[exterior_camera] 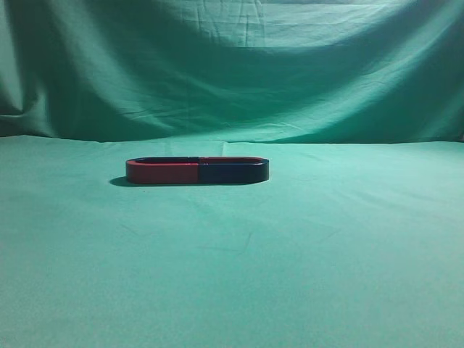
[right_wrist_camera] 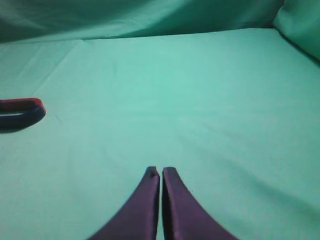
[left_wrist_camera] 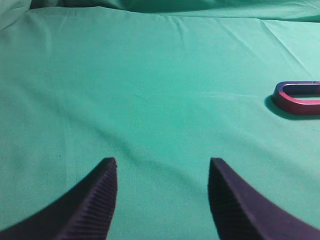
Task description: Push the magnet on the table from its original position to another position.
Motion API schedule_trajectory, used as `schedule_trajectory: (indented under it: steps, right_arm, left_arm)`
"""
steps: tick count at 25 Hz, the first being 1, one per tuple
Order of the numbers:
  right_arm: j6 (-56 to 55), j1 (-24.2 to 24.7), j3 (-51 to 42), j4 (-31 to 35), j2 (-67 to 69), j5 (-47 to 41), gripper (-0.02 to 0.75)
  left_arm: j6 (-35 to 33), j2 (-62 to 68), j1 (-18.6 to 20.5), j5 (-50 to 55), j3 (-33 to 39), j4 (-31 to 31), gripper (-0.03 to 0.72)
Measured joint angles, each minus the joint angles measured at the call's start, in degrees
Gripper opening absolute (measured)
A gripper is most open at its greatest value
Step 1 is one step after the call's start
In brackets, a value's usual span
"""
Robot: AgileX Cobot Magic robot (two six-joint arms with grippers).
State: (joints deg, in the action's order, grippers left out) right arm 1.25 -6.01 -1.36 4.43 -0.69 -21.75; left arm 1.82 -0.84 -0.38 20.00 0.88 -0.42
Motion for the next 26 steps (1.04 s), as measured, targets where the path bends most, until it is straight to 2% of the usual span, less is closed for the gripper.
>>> schedule_trajectory:
  steps: [26]
  right_arm:
    - [-0.37, 0.00, 0.00, -0.27, 0.00, -0.77, 0.000]
  left_arm:
    - [0.00, 0.00, 0.00, 0.00, 0.00, 0.00, 0.372]
